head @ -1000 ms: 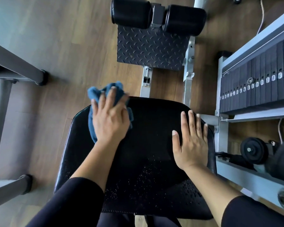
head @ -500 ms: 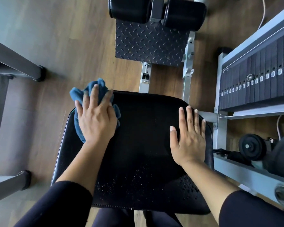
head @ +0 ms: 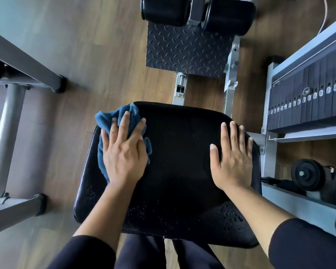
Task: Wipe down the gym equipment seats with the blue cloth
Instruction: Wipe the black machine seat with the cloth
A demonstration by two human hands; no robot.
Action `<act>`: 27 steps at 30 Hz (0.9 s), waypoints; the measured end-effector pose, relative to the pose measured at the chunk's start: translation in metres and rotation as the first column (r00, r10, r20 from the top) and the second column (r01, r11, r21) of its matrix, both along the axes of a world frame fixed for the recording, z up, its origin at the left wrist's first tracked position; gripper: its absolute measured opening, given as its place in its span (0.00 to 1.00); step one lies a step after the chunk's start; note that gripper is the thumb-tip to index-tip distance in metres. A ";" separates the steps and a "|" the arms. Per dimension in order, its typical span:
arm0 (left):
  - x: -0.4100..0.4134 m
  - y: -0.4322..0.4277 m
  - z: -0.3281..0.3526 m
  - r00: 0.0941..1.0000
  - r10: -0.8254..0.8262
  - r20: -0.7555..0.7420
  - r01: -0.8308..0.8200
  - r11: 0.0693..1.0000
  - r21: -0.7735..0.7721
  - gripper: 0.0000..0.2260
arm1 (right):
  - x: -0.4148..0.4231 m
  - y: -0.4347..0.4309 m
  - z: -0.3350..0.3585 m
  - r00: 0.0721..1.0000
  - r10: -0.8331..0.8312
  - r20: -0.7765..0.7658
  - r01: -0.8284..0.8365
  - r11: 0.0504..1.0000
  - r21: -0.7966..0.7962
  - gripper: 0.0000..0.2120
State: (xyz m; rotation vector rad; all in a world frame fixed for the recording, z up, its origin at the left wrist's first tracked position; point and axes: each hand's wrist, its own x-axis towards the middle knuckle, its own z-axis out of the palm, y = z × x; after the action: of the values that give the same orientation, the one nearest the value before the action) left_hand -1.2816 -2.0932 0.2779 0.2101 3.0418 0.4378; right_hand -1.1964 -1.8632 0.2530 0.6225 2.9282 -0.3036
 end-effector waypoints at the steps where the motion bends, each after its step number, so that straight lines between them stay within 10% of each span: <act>1: 0.004 0.007 0.001 0.998 0.068 0.004 -0.068 0.998 0.000 0.20 | 0.000 0.000 0.000 1.000 -0.001 -0.003 0.001 1.000 -0.001 0.29; 17: 0.032 0.040 0.012 0.967 -0.235 0.095 0.210 0.953 0.221 0.19 | 0.002 0.002 0.002 1.000 0.016 0.019 -0.016 1.000 -0.013 0.31; 27: -0.018 -0.061 -0.012 0.988 -0.106 0.113 0.107 0.994 0.001 0.23 | -0.043 -0.067 0.026 0.995 0.009 -0.094 -0.030 0.973 -0.228 0.33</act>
State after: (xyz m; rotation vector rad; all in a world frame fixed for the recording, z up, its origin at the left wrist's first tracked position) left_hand -1.2998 -2.1543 0.2655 0.3339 2.9044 0.4189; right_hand -1.2396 -1.9300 0.2795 0.5585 2.9223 -0.6740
